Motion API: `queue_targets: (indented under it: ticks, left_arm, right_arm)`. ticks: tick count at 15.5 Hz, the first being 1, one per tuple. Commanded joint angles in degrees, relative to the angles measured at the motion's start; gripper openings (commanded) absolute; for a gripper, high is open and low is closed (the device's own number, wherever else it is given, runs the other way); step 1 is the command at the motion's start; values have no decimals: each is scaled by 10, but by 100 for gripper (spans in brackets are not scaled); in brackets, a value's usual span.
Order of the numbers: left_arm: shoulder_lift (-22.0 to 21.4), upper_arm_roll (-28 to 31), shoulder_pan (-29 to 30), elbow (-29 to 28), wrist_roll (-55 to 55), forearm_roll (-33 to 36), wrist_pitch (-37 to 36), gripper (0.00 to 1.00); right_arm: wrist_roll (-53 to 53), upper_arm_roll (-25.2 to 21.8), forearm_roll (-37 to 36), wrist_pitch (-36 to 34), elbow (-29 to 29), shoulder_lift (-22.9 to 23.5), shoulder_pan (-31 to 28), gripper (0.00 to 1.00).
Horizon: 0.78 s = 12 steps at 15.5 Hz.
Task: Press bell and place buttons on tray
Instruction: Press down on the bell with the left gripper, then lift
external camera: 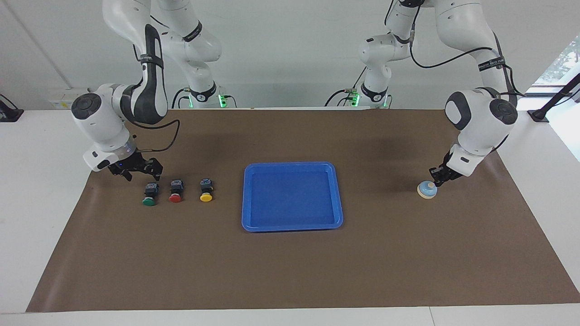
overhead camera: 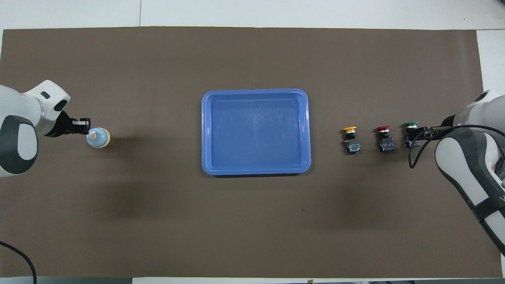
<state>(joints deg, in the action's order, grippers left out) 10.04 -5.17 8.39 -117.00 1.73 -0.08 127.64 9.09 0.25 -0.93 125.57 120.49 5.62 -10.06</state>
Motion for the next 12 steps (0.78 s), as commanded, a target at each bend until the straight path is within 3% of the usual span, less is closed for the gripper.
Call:
queue_targets:
  ticks: [1, 4, 6, 12]
  left_arm:
    - [-5, -3, 6, -22, 4, 9, 27, 0]
    - [-2, -4, 3, -25, 2, 9, 29, 0]
    - [0, -3, 3, -61, 2, 9, 77, 0]
    - [7, -3, 4, -46, 3, 9, 57, 0]
  right_arm:
    - [8, 6, 12, -56, -28, -24, -1, 100]
    - [9, 7, 12, -61, -40, -22, 2, 100]
    - [11, 6, 12, -60, -39, -22, 0, 100]
    - [17, 6, 12, -15, -22, -4, -7, 100]
